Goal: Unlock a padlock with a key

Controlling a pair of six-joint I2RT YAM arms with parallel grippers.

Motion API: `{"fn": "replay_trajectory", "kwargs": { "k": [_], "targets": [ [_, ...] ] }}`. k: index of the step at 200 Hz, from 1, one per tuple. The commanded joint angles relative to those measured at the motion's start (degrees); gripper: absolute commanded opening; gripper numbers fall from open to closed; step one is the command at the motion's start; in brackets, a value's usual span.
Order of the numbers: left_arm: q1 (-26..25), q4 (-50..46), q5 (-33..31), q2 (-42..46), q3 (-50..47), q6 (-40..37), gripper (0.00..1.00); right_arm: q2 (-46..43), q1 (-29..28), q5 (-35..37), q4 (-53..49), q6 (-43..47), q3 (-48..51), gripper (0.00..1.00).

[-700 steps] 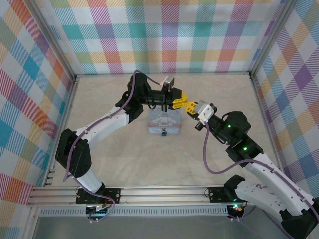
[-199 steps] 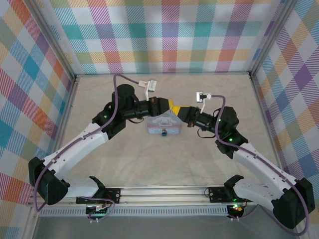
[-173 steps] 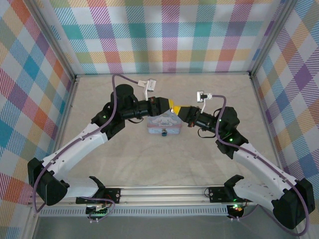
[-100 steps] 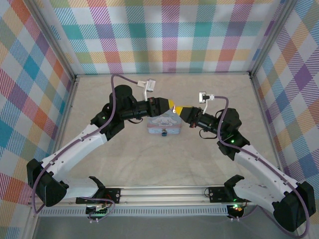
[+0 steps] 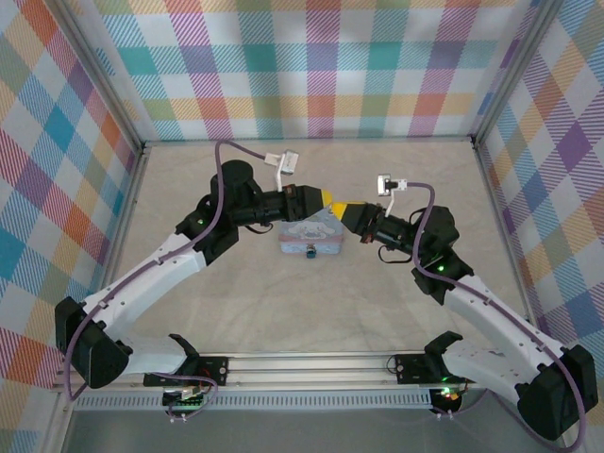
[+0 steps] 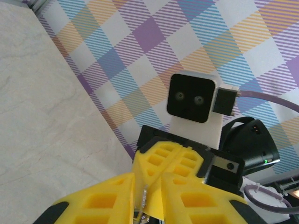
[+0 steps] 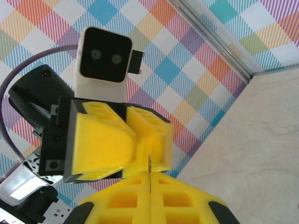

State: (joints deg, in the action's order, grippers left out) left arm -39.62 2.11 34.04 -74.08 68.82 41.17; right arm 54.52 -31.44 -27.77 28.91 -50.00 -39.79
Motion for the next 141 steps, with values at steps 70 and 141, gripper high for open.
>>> {"fn": "replay_trajectory", "kwargs": {
  "k": [70, 141],
  "targets": [
    [0.3, 0.6, -0.1, 0.2, 0.8, -0.3, 0.27, -2.5, 0.6, -1.0, 2.3, 0.2, 0.9, 0.00],
    [1.0, 1.7, 4.7, -0.8, 2.3, 0.1, 0.39, -1.3, 0.8, -4.7, 2.3, 0.4, -0.1, 0.00]
  ]
}}
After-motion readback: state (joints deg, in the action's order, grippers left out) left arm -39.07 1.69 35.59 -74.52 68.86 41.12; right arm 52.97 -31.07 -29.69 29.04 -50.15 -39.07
